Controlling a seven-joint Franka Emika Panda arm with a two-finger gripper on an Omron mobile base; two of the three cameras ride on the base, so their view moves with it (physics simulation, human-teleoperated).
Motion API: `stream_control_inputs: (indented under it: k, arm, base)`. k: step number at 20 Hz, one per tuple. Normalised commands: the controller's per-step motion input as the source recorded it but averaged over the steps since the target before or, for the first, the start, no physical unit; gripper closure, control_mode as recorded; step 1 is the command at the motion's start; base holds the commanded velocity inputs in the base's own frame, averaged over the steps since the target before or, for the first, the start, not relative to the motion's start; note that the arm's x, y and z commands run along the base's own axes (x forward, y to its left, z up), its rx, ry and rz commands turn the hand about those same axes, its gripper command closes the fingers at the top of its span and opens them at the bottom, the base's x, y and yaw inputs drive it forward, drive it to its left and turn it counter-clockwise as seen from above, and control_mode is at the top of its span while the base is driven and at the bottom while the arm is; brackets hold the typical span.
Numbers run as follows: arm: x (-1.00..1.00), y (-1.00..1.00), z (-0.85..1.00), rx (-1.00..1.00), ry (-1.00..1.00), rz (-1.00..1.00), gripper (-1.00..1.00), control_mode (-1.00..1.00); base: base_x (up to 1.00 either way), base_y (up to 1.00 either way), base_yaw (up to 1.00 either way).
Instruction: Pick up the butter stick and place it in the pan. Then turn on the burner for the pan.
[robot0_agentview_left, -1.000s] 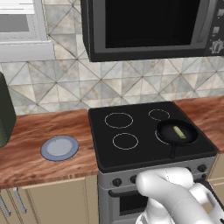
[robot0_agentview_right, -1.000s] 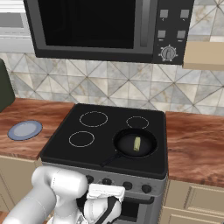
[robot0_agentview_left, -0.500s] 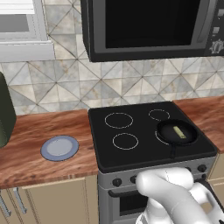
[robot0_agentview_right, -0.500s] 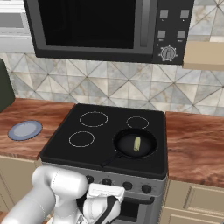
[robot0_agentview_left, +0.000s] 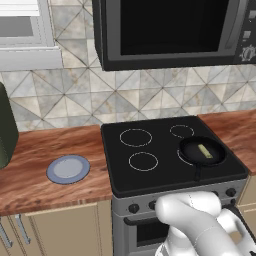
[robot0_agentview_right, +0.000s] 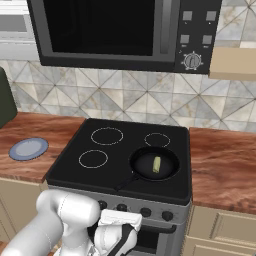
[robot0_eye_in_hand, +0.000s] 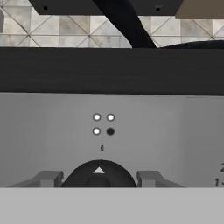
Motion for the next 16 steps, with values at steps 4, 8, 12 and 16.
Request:
stream_control_inputs:
  k: [4,8,12,16]
  arm:
    - [0.00,0.00,0.00,0.00,0.00,0.00,1.00,-1.00]
    - [0.00,0.00,0.00,-0.06,-0.01,0.00,1.00,-1.00]
    - [0.00,0.00,-0.01,-0.11,-0.01,0.00,1.00,-1.00]
    - [0.00,0.00,0.00,-0.15,0.00,0.00,1.00,-1.00]
  base:
    - [0.00,0.00,0.00]
    - [0.00,0.00,0.00]
    - [0.00,0.00,0.00]
    - [0.00,0.00,0.00]
